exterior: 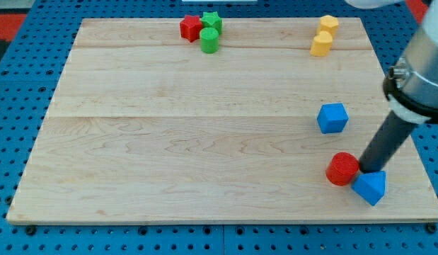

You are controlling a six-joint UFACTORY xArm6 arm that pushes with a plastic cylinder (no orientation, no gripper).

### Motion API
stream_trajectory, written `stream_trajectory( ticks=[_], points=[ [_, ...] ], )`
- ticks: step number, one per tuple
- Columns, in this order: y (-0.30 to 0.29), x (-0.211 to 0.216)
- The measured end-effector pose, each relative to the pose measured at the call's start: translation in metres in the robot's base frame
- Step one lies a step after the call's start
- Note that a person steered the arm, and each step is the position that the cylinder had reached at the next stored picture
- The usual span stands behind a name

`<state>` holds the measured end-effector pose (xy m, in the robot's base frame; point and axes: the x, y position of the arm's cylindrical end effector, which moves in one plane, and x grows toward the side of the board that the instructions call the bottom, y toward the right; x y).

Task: Move the red circle left to the blue cube

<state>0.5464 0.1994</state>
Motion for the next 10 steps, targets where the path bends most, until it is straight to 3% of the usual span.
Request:
stream_trajectory(
  ticks=[1, 3, 5, 7, 8, 10],
  points=[
    [-0.044, 0.006],
    [-0.065, 0.037],
    [-0.174, 0.002],
    [-0.177, 0.019],
    [-0.131, 0.029],
    [-0.128, 0.009]
  ],
)
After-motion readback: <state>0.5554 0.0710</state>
